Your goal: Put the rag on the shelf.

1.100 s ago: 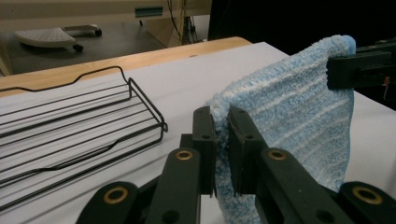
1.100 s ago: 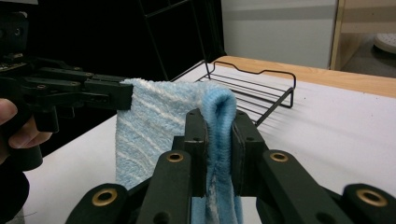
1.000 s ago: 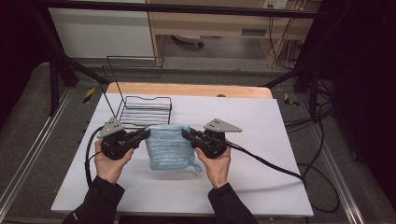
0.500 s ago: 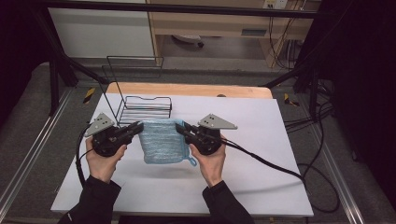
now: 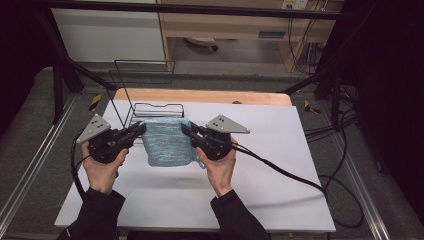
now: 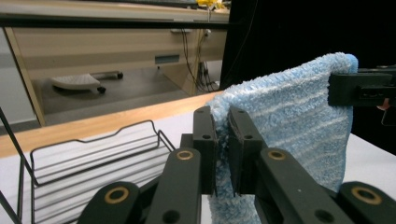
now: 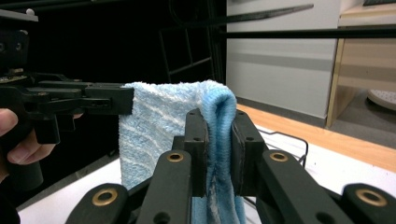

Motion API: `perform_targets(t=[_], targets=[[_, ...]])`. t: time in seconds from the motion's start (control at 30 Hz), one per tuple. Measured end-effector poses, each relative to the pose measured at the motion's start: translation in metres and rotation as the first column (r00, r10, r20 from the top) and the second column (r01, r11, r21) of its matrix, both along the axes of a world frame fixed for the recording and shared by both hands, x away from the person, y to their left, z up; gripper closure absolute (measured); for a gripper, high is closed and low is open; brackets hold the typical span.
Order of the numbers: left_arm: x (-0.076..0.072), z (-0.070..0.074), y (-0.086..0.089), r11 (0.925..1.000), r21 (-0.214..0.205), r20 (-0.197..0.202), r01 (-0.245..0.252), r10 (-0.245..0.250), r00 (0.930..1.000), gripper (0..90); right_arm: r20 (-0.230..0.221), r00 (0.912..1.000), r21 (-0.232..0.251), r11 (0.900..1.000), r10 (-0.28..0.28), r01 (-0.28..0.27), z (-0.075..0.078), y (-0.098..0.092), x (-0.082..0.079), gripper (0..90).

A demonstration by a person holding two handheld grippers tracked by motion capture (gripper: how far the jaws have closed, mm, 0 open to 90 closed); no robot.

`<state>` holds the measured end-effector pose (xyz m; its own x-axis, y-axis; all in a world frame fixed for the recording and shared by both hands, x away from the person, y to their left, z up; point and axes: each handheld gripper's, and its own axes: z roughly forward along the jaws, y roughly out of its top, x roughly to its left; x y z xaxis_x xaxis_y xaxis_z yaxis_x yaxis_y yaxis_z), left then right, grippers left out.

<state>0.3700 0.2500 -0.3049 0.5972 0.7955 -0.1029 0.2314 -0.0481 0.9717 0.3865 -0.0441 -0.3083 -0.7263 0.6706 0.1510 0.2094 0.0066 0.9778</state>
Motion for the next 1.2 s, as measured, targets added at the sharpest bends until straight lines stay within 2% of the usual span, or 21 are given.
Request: perform_targets(t=[0.27,0.7,1.2], targets=[[0.001,0.009,0.005,0.9999,-0.013,0.035,-0.006,0.006,0.9994,82.7,0.026,0.9997,0.021,0.9998,-0.003,0.003,0.010,0.004,0.002,79.8],[0.002,0.028,0.020,0.9979,-0.061,0.083,-0.023,0.028,0.9962,82.9,0.087,0.9962,0.032,0.9995,0.003,-0.006,0.033,0.020,0.005,79.8],[0.005,0.051,0.030,0.9935,-0.102,0.138,-0.050,0.064,0.9884,83.3,0.128,0.9917,0.060,0.9982,-0.003,-0.005,0.055,0.038,0.011,80.0]])
